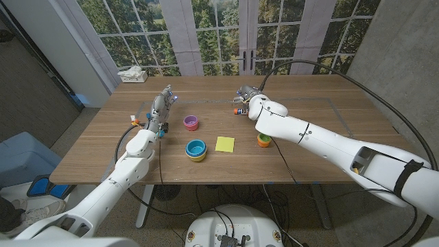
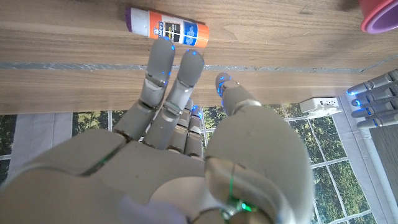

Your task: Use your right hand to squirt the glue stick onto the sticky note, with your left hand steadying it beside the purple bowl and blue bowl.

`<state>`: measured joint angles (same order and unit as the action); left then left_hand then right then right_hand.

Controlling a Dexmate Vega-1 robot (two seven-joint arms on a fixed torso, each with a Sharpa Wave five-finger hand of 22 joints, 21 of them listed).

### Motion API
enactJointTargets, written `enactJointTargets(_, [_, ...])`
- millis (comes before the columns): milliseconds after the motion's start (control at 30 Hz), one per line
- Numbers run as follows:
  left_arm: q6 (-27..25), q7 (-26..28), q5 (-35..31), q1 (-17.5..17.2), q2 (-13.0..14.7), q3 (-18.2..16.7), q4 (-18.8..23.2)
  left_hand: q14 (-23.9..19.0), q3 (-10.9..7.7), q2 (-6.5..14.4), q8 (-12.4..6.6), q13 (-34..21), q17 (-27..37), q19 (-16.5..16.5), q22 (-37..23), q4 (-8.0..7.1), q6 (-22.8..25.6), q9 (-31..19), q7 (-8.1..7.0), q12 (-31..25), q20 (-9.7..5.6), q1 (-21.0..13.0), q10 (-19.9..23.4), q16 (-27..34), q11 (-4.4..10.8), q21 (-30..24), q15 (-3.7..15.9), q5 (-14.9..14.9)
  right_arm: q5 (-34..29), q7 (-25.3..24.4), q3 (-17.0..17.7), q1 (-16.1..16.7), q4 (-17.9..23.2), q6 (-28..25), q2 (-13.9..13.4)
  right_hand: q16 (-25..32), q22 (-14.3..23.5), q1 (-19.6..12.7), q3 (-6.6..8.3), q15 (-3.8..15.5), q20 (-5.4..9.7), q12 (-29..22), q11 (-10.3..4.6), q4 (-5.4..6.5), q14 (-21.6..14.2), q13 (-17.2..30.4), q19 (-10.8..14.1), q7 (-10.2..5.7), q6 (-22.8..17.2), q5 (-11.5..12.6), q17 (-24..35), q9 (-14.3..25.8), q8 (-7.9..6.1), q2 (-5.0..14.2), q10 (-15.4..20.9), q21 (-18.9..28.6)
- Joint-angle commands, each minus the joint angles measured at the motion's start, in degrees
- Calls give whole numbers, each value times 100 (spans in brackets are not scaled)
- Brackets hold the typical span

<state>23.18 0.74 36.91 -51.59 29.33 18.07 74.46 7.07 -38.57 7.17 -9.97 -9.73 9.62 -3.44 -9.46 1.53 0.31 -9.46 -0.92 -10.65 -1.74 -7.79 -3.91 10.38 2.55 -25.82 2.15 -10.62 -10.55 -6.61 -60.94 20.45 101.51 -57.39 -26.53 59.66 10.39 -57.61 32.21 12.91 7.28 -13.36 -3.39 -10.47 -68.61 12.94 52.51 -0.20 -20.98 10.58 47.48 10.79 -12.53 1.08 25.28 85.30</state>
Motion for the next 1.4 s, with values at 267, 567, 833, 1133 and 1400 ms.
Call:
enactJointTargets(267, [24, -115, 71, 64, -17, -19, -146, 31, 48, 280, -26, -19, 12, 26, -20, -11, -17, -27, -7, -19, -299, -55, -8, 3, 1, 64, 180, 13, -610, -511, -529, -136, -802, -30, 505, 107, 5, -448, -123, -16, 505, -48, -99, -19, -253, 11, 161, -113, -378, -54, 193, 23, -97, -343, 281, 99])
enactJointTargets(567, [-50, -163, 87, 137, -3, -4, -226, 40, 63, 280, -25, -19, 13, 29, -21, -9, -16, -27, -11, -18, -285, -50, -10, 0, 6, 88, 185, 13, -613, -62, -917, -541, -1316, -561, 870, -32, 30, -1123, -76, -15, 519, -15, -139, -9, -220, 23, 111, -182, -558, -42, 214, 30, -83, -349, 381, 141])
enactJointTargets(833, [-71, -211, 112, 163, 12, -8, -267, 45, 76, 274, -26, -19, 10, 37, -21, 1, -11, -27, -10, -14, -269, -49, -20, -3, 1, 109, 187, 13, -550, -298, -898, -496, -1571, -600, 1076, 120, 66, -1317, -153, -17, 516, -8, -76, 23, -409, 29, 202, -115, -654, -43, 486, 34, -77, -363, 470, 262])
enactJointTargets(1133, [-72, -255, 124, 183, 17, -5, -300, 60, 98, 272, -38, -19, 11, 39, -22, 6, 35, -27, -38, -11, -260, -42, -30, -6, -3, 145, 187, 13, -486, -499, -917, -435, -1841, -565, 1227, 150, 65, -1420, -166, -33, 517, -44, -20, 66, -451, 32, 236, -70, -859, -29, 670, 37, -121, -298, 651, 299])
enactJointTargets(1400, [-106, -270, 130, 228, 12, 5, -340, 66, 105, 281, -42, -18, 11, 47, -23, 10, 59, -27, -48, -13, -255, -42, -25, -7, -3, 169, 185, 11, -380, -857, -642, -222, -2010, -284, 1304, 145, 68, -1421, -202, -35, 514, -81, -3, 98, -420, 40, 227, -58, -1000, -31, 819, 44, -148, -290, 818, 322])
